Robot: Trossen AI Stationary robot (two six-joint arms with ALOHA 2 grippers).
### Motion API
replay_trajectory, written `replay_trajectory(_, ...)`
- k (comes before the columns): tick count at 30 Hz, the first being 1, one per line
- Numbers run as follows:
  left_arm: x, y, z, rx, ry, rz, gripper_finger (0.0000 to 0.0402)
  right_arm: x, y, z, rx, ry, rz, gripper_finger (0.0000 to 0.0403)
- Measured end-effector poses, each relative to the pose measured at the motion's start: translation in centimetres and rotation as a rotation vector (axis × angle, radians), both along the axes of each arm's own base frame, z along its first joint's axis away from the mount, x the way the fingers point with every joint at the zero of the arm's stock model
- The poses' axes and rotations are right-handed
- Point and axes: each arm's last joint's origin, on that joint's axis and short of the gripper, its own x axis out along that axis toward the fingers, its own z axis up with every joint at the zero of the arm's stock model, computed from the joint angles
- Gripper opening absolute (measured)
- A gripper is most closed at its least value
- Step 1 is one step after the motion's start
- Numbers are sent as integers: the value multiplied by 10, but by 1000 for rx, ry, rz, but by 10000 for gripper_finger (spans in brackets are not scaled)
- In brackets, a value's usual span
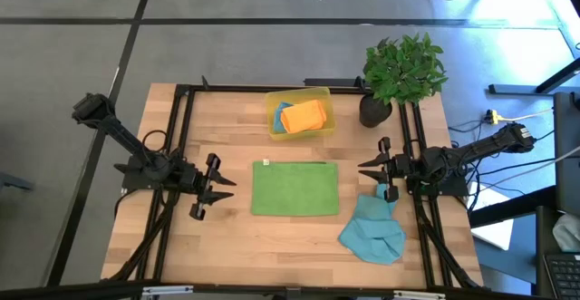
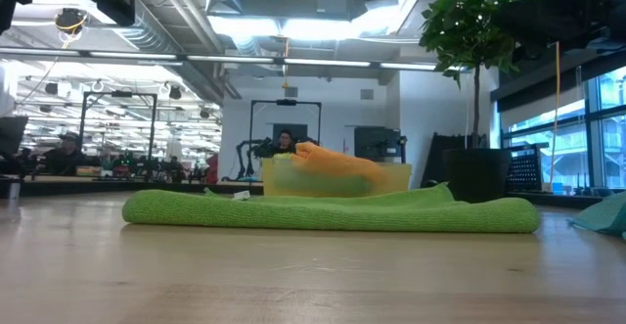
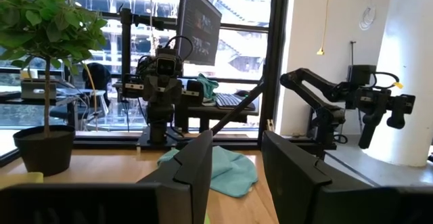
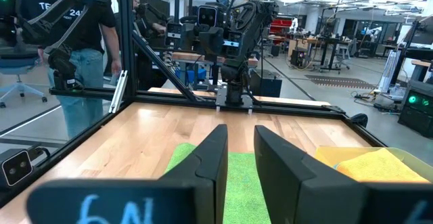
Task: Fold microfiber towels
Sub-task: Fold the green microfiber towel
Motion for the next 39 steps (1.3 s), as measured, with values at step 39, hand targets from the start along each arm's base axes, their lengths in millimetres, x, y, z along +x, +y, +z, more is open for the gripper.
replay_trajectory(39,0,15,14,97,-107,289,120,0,0,0,0,0,0,76)
